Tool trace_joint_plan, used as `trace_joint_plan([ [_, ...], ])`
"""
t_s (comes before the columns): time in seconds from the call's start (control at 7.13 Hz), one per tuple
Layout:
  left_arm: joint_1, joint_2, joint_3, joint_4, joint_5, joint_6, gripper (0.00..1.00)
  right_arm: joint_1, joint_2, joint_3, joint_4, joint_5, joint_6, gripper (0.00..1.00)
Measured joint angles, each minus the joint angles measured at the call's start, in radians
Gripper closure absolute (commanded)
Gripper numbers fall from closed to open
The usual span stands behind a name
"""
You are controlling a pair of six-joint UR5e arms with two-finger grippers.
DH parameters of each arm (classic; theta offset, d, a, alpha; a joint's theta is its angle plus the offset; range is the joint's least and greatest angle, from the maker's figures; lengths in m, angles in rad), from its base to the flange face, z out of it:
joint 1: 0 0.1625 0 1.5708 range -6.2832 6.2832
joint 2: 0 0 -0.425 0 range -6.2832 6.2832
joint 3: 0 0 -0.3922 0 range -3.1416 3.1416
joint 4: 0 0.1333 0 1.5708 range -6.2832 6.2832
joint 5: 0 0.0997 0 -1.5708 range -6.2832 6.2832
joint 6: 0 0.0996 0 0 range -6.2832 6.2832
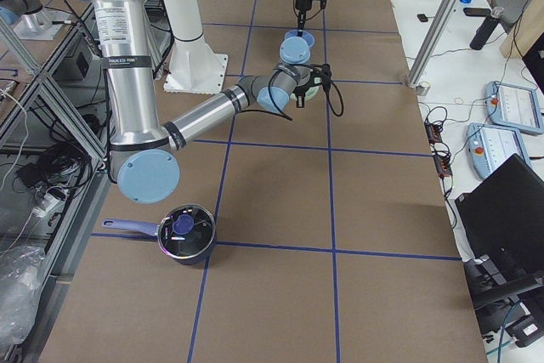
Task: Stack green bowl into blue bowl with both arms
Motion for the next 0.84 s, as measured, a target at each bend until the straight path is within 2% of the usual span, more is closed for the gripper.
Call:
trace_joint_plan([
  [0.42,0.100,-0.101,0.111,-0.022,0.097,-0.090,1.00,-0.036,0.184,0.003,-0.219,-0.073,0.044,1.00],
  [0.84,0.131,-0.128,0.193,-0.100,0.126,-0.120,1.00,-0.078,0.243,0.013,-0.312,-0.131,0.050,1.00],
])
